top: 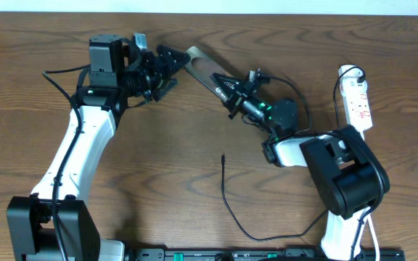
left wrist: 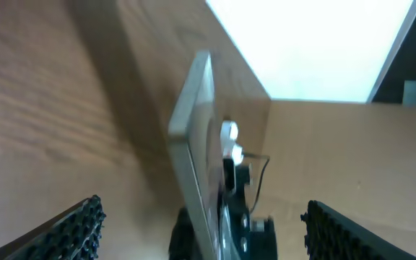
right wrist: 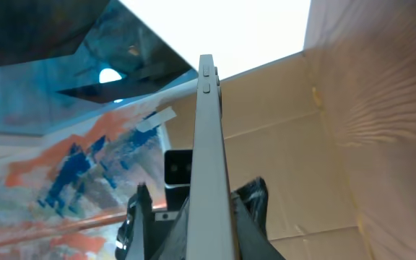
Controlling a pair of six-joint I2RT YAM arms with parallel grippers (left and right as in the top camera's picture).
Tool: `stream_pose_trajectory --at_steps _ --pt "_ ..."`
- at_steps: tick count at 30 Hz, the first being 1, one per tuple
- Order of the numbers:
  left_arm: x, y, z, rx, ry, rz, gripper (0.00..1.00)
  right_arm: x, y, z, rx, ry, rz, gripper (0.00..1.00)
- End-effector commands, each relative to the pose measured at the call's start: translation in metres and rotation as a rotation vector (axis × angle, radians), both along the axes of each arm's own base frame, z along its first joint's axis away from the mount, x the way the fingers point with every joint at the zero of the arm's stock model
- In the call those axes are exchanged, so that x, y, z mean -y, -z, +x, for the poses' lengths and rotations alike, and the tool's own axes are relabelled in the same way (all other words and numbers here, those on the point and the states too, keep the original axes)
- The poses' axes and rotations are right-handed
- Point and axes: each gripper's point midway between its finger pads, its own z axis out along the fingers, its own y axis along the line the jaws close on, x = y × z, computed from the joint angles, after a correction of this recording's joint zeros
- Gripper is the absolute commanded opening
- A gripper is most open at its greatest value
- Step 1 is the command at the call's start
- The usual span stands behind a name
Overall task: Plug charger to phone and switch on socket
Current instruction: 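Raise and rotate the phone upright with both grippers holding it, then hold the phone upright with both grippers, adjusting the grip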
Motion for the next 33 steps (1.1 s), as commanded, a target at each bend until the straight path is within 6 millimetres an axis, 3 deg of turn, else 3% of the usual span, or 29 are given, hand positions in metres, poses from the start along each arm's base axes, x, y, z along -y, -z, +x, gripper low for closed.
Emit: stream_pose_trajectory --at_steps 1,6,18,33 --pt "-0.010 -0.006 0.007 0.008 -0.069 0.015 0.86 -0.004 -0.013 0.004 0.019 0.076 0.058 0.01" --pt "-0.010 -0.006 0.008 0.011 -0.071 0.016 0.86 -0.016 -0.024 -0.005 0.043 0.102 0.101 0.01" --pt "-0.012 -0.017 0.017 0.088 -0.082 0.024 0.86 -0.043 -0.028 -0.025 0.041 0.065 0.120 0.01" --pt "-0.010 -0.018 0.016 0.115 -0.055 0.042 0.86 -0.049 -0.036 -0.035 0.073 0.035 0.141 0.01"
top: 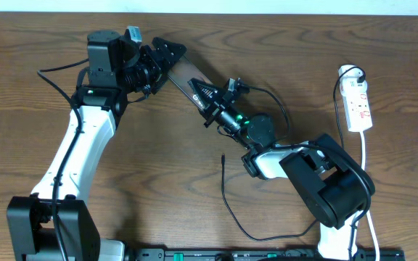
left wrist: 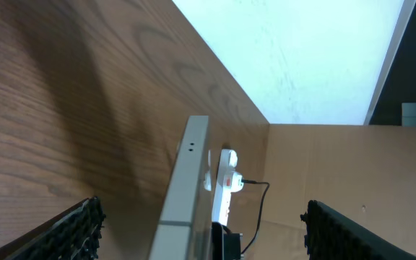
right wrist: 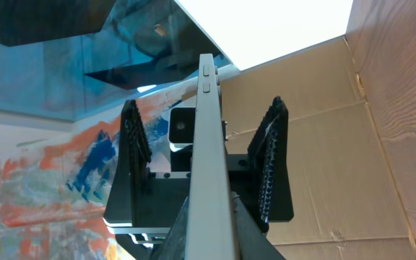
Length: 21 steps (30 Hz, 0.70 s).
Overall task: Plug charger to phone and switch on socket
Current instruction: 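Hold the phone upright with both grippers, adjusting the grip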
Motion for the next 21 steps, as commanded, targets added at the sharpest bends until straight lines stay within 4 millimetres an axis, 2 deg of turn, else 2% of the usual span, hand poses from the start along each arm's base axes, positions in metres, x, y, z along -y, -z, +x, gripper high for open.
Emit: stream_pose_trajectory --at_steps 1,11,15,21 --pt "-0.0018 -0.0098 0.0000 0.051 0.013 0.021 0.86 -0.0036 -0.0122 -0.0051 0.033 -0.010 0.038 0.01" --pt "0.0015 -0.0098 -0.0028 0.086 0.060 0.044 0.85 -0.0108 -0.0120 -0.0116 0.032 -0.031 0.037 0.01" --pt "0.0029 -0.0105 -0.0040 0.099 0.077 0.050 0.76 -0.0113 -0.0120 -0.0120 0.032 -0.030 0.038 0.02" --pt "0.0033 -0.0101 -0.0048 0.096 0.080 0.048 0.70 -0.0113 -0.0120 -0.0120 0.032 -0.031 0.038 0.01"
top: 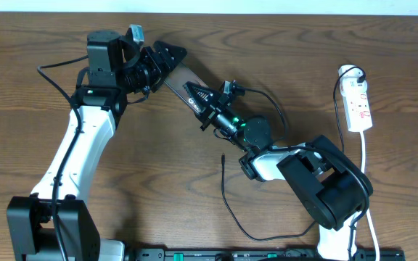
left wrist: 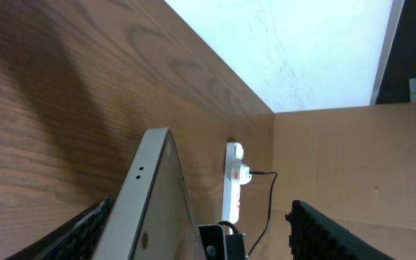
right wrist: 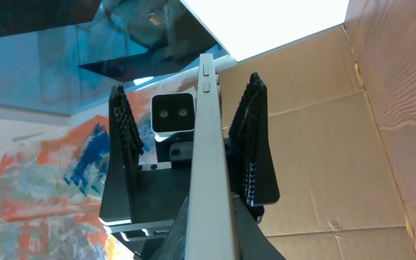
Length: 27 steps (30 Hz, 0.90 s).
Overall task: Plug charger to phone and switch on socket
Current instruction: 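Hold the phone upright with both grippers, adjusting the grip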
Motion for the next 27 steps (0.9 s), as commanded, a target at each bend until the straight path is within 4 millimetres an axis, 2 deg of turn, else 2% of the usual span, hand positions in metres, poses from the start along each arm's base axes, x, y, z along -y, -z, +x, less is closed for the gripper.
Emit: stream_pose_trajectory --at_steps 1,6,15,27 --pt "-0.0001 -0.0088 -0.0018 0.033 0.019 0.003 0.68 -0.0010 -0.0119 -0.0028 0.031 -0.004 0.038 0.02" --pt "-0.0001 -0.0088 -0.0018 0.033 0.019 0.003 0.53 -0.0010 -0.0118 -0.0029 0.031 -0.004 0.038 0.01" --pt "-0.0002 -0.0087 -0.0018 0.032 0.018 0.003 0.37 -0.0036 -0.0110 -0.0049 0.028 -0.012 0.035 0.02" --pt "-0.0004 -0.0047 -0.0042 -0.051 -0.017 -0.046 0.34 -0.0035 -0.0113 -0.0046 0.028 -0.007 0.037 0.02"
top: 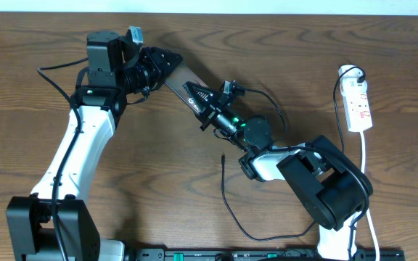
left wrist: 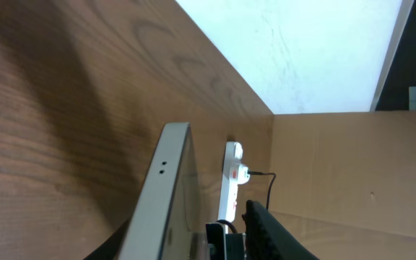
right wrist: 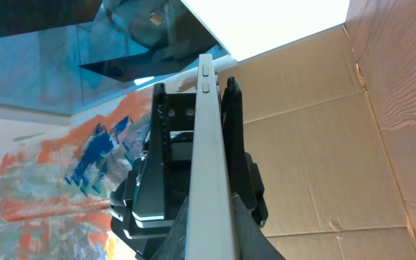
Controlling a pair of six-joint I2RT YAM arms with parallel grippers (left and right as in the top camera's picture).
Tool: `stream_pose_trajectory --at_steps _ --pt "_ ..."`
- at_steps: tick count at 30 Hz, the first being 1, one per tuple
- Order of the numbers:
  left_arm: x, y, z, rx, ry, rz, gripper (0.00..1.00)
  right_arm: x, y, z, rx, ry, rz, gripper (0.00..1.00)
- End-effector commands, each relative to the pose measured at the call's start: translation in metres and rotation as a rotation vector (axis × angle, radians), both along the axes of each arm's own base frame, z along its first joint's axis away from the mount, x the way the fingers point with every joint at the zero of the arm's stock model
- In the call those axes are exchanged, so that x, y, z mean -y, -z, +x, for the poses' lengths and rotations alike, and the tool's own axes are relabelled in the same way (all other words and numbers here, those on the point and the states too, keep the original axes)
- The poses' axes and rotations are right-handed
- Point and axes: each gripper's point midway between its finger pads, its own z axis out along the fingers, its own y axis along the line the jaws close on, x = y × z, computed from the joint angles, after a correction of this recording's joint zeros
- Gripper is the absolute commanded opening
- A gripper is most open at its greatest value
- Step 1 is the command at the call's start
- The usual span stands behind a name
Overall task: Plug charger to phone and switch on socket
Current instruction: 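Hold the phone upright with both grippers, adjusting the grip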
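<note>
A silver phone (top: 181, 76) stands on its long edge above the table, held at both ends. My left gripper (top: 167, 64) is shut on its far-left end; in the left wrist view the phone's edge (left wrist: 166, 188) sits pinched between the ribbed fingers (left wrist: 262, 227). My right gripper (top: 200, 101) is shut on the other end, and the phone (right wrist: 209, 130) rises straight from its fingers (right wrist: 240, 231). The black charger cable (top: 231, 210) lies loose on the table, its plug tip (top: 223, 156) free. The white socket strip (top: 357, 98) lies at the right edge.
The wooden table (top: 158, 181) carries little else. A black plug with a cord sits in the far end of the socket strip (left wrist: 233, 177). The cable loops toward the right arm's base near the front edge. Cardboard walls stand beyond the table.
My left gripper's fingers, which stood open on either side of the phone's end, have shut on it. The right gripper and the phone have stayed where they were.
First my right gripper held the phone on edge near the table's middle, with the open left gripper just clear of its far end. Then the phone was further left, its end between the open left fingers. Now both grippers grip it.
</note>
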Motion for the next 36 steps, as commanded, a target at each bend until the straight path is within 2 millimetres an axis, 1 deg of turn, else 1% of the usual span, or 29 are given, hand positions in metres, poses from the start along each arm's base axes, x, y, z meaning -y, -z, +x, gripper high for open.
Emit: stream_pose_trajectory --at_steps 1,8,16,18,22,27,29,30,36 --pt "0.0006 -0.0076 -0.0026 -0.007 0.000 -0.025 0.33 -0.0024 -0.0113 -0.0035 0.027 -0.002 0.037 0.02" --pt "0.0005 -0.0071 -0.0029 -0.008 0.001 -0.023 0.29 -0.0013 -0.0123 -0.0026 0.027 0.009 0.043 0.01" --pt "0.0001 -0.0063 -0.0028 0.004 0.007 -0.008 0.28 -0.0027 -0.0123 -0.0039 0.027 0.005 0.043 0.02" --pt "0.0000 -0.0052 -0.0028 0.013 0.014 0.003 0.24 -0.0036 -0.0123 -0.0047 0.027 0.002 0.043 0.02" --pt "-0.0005 -0.0002 -0.0038 -0.001 0.016 0.013 0.22 -0.0039 -0.0123 -0.0050 0.027 0.001 0.043 0.02" --pt "-0.0005 0.0004 -0.0037 -0.001 0.017 0.015 0.21 -0.0048 -0.0123 -0.0058 0.027 -0.001 0.043 0.02" --pt "-0.0005 0.0009 -0.0036 -0.001 0.017 0.015 0.19 -0.0051 -0.0123 -0.0061 0.027 -0.002 0.043 0.01" --pt "-0.0005 0.0012 -0.0035 -0.002 0.017 0.015 0.14 -0.0051 -0.0123 -0.0061 0.027 -0.002 0.043 0.02" --pt "-0.0005 0.0023 -0.0033 -0.005 0.017 0.015 0.08 -0.0052 -0.0122 -0.0062 0.027 -0.002 0.043 0.02"
